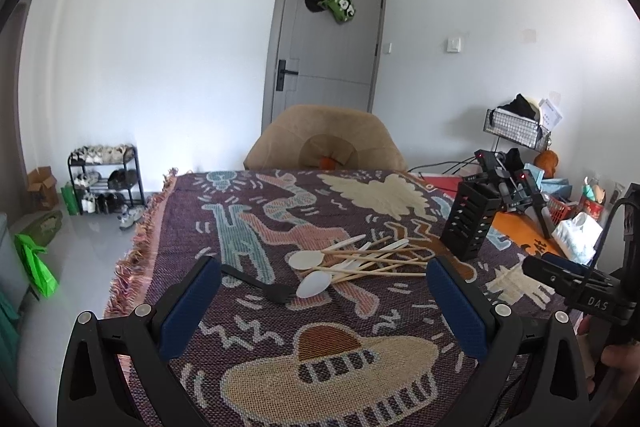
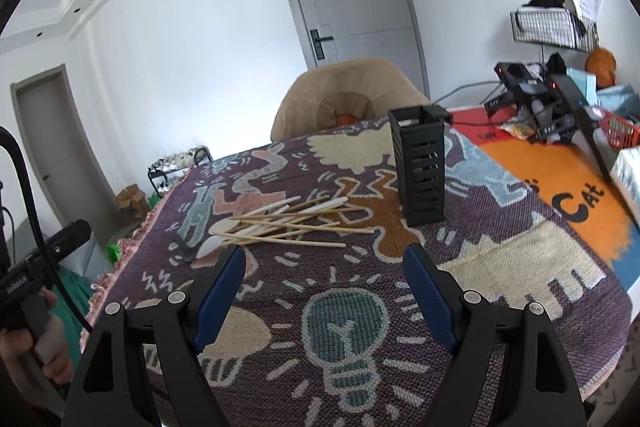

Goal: Organize utensils

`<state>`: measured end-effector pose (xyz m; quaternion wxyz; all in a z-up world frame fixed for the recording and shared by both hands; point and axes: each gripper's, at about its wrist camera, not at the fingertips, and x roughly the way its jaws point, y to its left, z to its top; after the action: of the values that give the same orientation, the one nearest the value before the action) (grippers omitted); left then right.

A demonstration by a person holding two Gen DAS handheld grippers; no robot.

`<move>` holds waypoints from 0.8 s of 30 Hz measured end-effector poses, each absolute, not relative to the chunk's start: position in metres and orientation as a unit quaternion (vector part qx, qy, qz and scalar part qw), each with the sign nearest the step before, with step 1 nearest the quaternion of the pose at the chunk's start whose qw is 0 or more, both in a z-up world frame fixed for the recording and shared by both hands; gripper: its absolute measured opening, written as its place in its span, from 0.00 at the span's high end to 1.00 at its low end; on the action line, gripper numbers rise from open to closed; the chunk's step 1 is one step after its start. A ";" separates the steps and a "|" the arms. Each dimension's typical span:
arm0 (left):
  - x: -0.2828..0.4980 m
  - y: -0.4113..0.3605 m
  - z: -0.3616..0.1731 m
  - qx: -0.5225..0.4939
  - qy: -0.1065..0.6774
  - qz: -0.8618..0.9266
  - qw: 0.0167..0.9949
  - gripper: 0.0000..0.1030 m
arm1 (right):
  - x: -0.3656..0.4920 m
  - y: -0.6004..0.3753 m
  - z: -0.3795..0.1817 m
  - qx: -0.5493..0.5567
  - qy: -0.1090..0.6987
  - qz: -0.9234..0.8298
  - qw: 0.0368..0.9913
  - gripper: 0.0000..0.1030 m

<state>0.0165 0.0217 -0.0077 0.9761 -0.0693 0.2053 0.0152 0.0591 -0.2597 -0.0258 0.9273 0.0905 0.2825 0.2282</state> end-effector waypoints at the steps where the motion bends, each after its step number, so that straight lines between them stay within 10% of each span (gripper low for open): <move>1: 0.019 0.024 -0.010 -0.071 0.209 0.015 0.975 0.01 | 0.062 -0.260 -0.029 0.092 0.287 0.229 0.926 0.22; 24: 0.101 0.025 -0.082 -0.035 0.343 -0.007 0.939 0.37 | 0.111 -0.253 -0.068 0.088 0.341 0.238 0.905 0.25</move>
<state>0.1008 0.0254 -0.0821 0.9386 -0.0349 0.3433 -0.0074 0.1108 -0.2531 -0.0676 0.9051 0.0884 0.3411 0.2378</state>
